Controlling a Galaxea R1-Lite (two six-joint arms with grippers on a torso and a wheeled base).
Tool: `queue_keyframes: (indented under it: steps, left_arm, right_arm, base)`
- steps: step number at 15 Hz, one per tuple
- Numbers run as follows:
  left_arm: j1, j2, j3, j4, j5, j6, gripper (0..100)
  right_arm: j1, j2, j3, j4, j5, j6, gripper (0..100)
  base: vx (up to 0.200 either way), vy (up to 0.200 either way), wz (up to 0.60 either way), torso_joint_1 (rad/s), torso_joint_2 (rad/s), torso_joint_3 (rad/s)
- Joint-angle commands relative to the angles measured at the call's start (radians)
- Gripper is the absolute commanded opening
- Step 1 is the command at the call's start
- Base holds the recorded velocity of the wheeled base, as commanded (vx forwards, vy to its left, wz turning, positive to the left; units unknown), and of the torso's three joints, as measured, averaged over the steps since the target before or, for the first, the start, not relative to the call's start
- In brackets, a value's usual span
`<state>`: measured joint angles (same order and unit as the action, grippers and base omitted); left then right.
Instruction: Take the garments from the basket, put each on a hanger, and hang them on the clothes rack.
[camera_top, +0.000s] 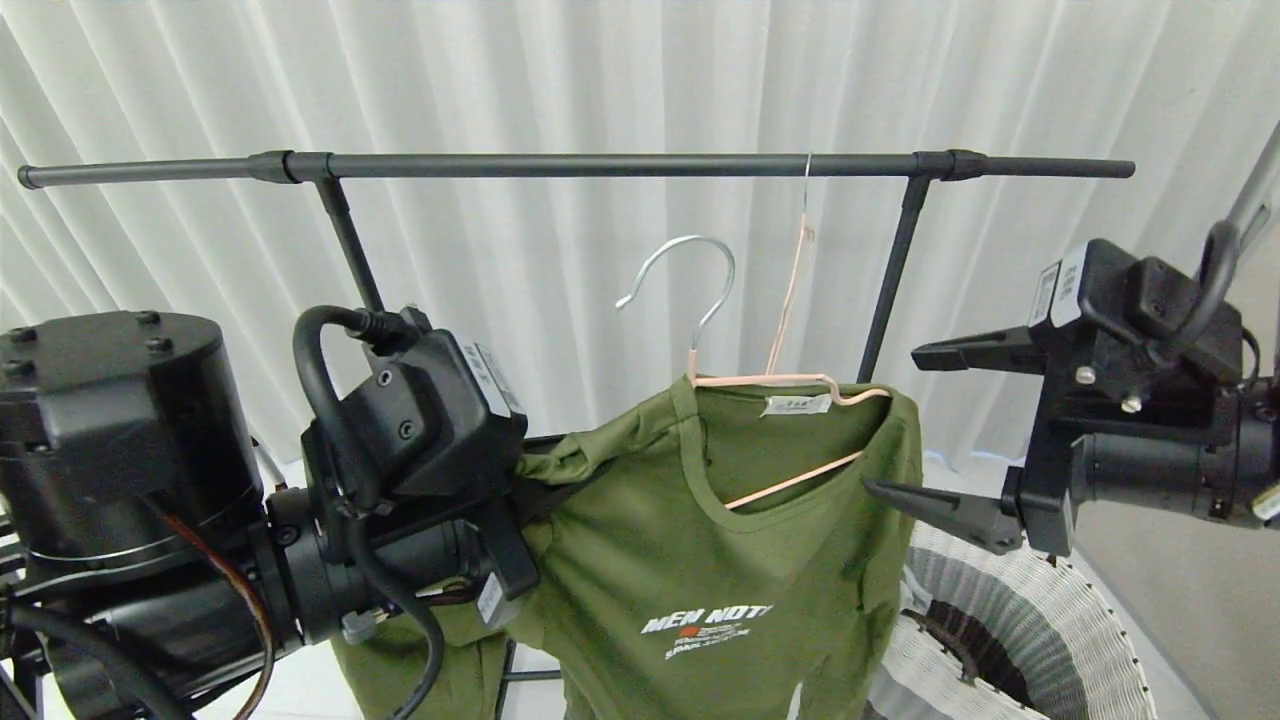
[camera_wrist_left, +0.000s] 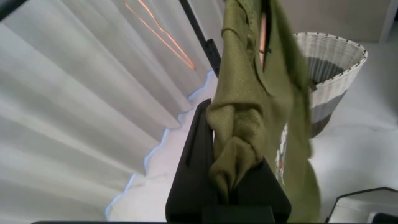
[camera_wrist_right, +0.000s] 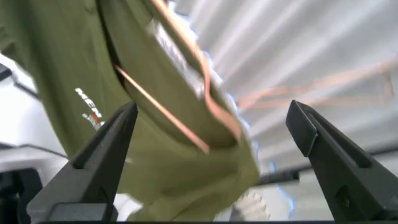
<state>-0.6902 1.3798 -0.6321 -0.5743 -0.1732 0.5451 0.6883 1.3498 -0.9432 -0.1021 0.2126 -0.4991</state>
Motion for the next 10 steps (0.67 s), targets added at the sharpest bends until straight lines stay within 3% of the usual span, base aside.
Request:
queue_keyframes:
  steps: [1,6,10]
  left_arm:
    - [0.000,-0.010,-0.001,-0.001,-0.003,0.013,0]
    - [-0.002,-0.018,-0.001,-0.003,-0.068,0.082,0]
    - [-0.002,-0.036,0.006,-0.001,-0.089,0.107,0]
  right_arm:
    - [-0.012,0.058,-0.101,0.041,0.034,-0.038,100]
    - [0.010,0.149,-0.221,0.185,0.166,-0.111,100]
    - [0.068,0.235,-0.301,0.216,0.179,-0.111,100]
  base:
    - [0.000,0.000,0.00,0.000,0.00,0.000]
    - [0.000,0.000,0.00,0.000,0.00,0.000]
    - [0.000,0.000,0.00,0.000,0.00,0.000]
